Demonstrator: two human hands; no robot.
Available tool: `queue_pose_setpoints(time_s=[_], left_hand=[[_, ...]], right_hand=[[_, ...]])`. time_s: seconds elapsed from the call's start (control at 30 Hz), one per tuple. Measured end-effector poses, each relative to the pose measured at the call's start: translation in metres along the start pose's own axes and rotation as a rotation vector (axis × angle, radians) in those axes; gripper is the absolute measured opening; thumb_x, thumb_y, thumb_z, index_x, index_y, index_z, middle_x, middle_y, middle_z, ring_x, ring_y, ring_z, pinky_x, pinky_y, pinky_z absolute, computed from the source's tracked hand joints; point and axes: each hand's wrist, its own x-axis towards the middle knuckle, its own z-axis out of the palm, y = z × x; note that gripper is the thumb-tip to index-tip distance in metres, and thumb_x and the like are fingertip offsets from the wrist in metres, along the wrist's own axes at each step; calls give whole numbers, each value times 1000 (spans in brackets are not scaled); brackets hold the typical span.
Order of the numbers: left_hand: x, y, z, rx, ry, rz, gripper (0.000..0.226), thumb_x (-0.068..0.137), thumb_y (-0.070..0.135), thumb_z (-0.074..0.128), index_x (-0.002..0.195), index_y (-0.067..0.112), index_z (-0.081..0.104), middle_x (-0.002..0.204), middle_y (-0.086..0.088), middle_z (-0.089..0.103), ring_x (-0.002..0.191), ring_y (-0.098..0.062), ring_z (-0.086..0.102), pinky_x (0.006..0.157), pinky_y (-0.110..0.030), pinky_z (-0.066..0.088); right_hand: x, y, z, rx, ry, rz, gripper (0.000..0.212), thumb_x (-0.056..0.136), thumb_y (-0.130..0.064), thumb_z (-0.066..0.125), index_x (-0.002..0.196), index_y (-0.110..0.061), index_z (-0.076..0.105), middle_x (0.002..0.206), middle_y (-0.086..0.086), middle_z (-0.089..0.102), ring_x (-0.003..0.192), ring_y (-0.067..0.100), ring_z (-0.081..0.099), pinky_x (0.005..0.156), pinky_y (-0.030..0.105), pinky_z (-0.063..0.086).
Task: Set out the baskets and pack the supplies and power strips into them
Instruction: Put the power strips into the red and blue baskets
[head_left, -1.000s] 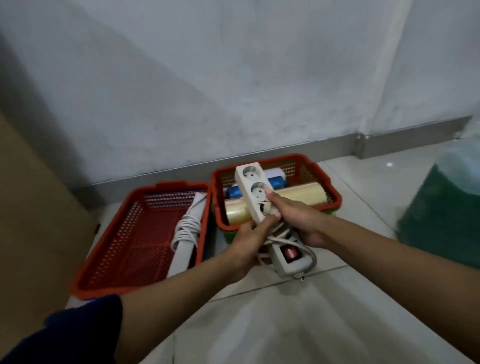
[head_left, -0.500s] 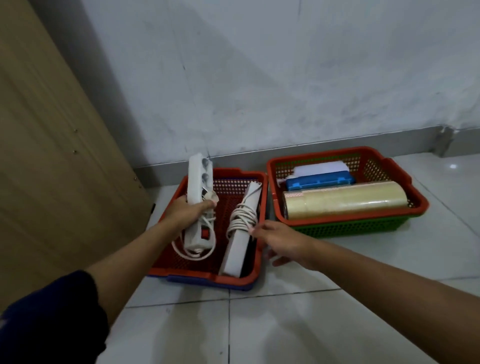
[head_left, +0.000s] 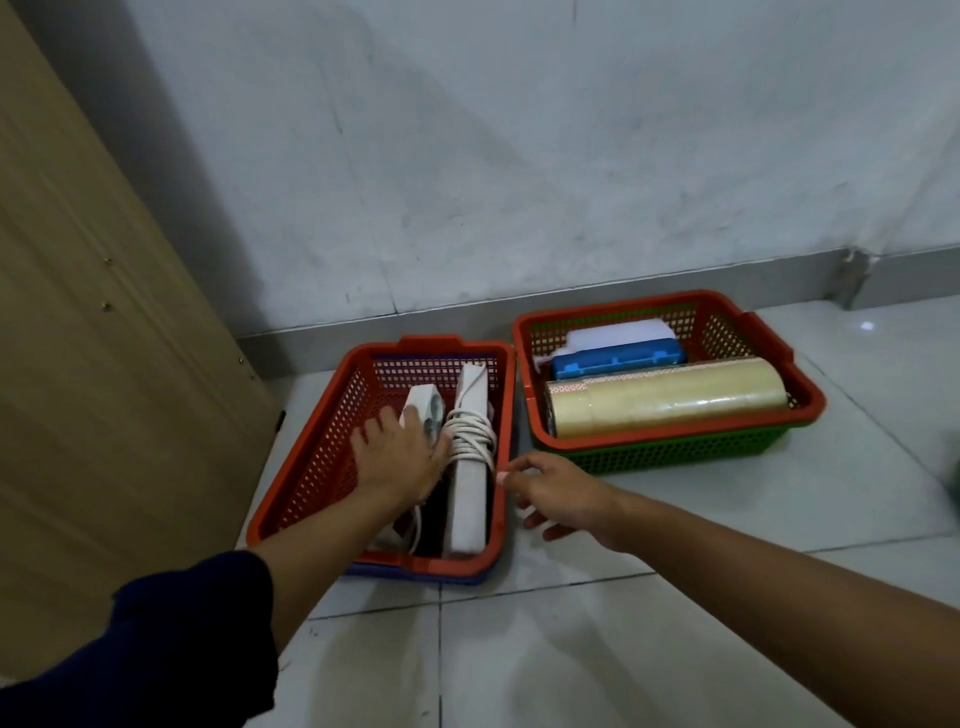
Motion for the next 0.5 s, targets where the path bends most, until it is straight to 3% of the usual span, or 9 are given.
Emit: queue_pose_setpoints(time_s=[0.17,0.27,0.4,0.5], left_hand=[[-25,99,-29,-286,198,487,49,85,48,31,114,14,52,110,-12,55,99,-30,53,84,-42,45],[-46,165,-35,-336,214,736,44,87,45,34,111,14,53,105,-9,56,94,-25,54,80,-37,45],[-81,248,-29,-438,165,914,31,91,36,48,110,13,54,104,-9,57,90,-21,55,77,-31,45],[-123,305,-20,-442,71,1076,32,92,34,51,116,13,54,113,-7,58,98,-20,56,83,-30,47]], right_hand=[[-27,19,-34,-40,101,-121,23,95,-27,48,118,-23,50,109,5,59,93,24,60,75,35,52],[-52,40,-72,-134,222,-156,34,91,-11,48,124,-10,54,111,15,61,97,30,58,86,44,51],[-102,106,-134,-142,431,35,36,92,-28,55,125,-14,50,121,13,60,109,32,57,85,33,45],[-154,180,-175,-107,600,248,45,89,-35,58,129,-17,46,124,12,57,110,28,56,90,33,45]])
